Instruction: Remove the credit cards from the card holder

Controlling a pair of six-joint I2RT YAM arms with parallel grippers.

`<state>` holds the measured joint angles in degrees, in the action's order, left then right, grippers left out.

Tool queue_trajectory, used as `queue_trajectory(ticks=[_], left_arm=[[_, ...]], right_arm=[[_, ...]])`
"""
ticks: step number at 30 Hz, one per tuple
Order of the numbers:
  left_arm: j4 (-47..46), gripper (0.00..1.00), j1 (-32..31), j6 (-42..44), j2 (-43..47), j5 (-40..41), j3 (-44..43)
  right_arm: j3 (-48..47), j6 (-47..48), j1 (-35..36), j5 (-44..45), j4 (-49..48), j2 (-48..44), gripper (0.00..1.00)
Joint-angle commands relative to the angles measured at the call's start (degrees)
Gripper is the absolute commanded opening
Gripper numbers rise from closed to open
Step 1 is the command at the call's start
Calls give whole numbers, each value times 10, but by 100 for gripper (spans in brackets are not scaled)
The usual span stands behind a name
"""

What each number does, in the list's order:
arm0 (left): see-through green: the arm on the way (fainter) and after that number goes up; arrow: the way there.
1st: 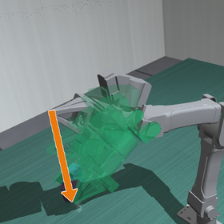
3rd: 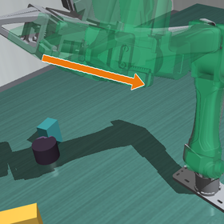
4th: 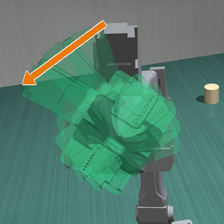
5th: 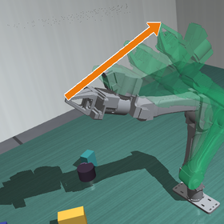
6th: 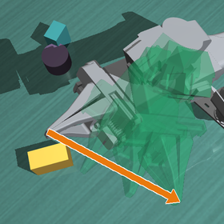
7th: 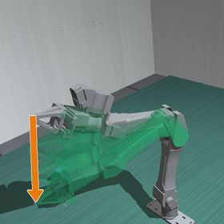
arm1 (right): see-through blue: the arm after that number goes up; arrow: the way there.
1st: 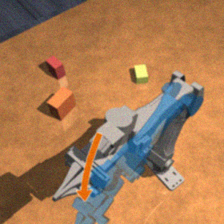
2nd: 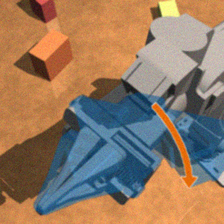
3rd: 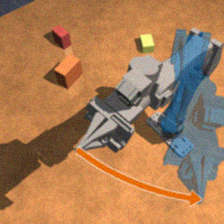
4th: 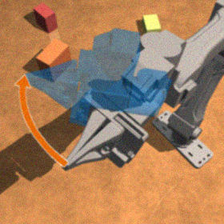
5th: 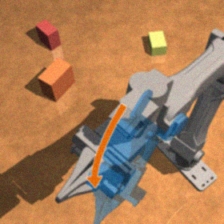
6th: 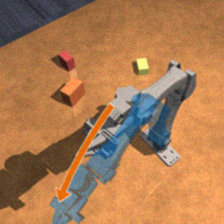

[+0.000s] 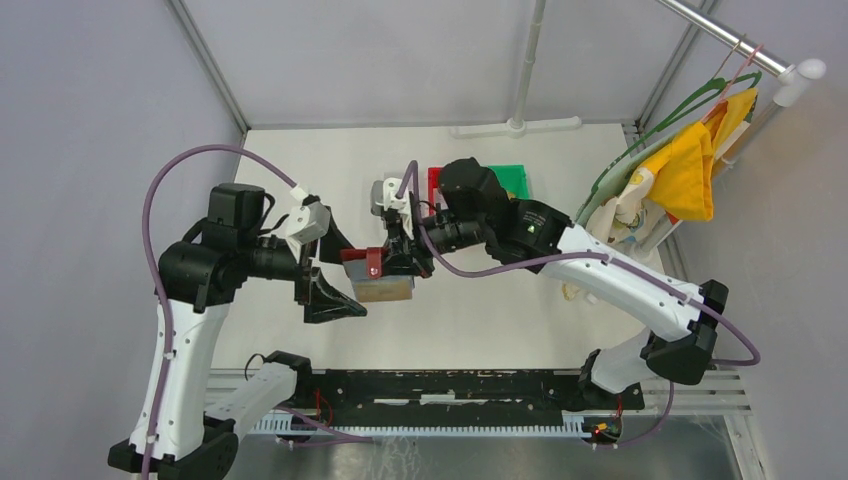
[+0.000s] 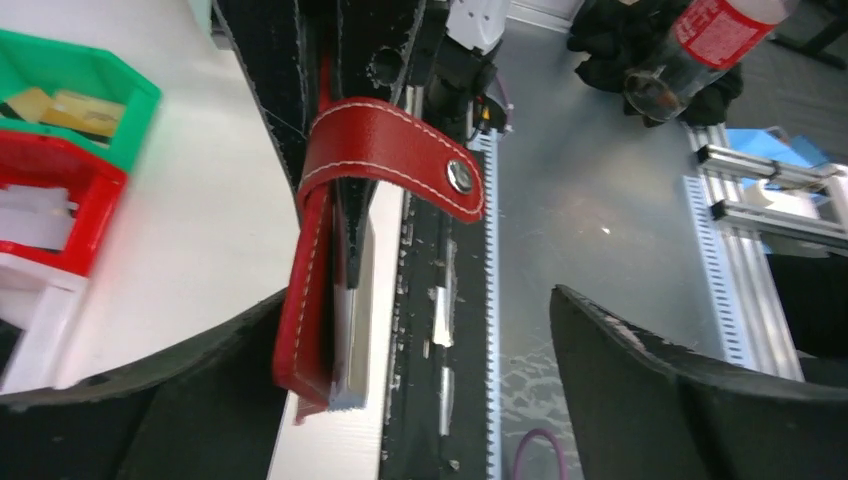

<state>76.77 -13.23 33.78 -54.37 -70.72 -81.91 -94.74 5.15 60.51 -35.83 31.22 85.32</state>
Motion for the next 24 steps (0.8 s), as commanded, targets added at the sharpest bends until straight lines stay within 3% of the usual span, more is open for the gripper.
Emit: queue_trajectory(ticks=[1,8,15,20,24], left_arm=[[-127,100,0,-76,29,9,8],[-468,100,1,-389,130,35,121],[-547,100,1,-481,139,34,148],[-608,100,1,-533,150,45,169],[-664,91,1,-593,159,21,199]], right_arm=[[55,-95,-3,15,-207,-74,0],[245,-260,-38,48,-517,-194,0],[286,-354,-40,26,-653,-196,0],[283,-387,-39,7,-689,-177,0],[298,-407,-39,22,-726,-175,0]])
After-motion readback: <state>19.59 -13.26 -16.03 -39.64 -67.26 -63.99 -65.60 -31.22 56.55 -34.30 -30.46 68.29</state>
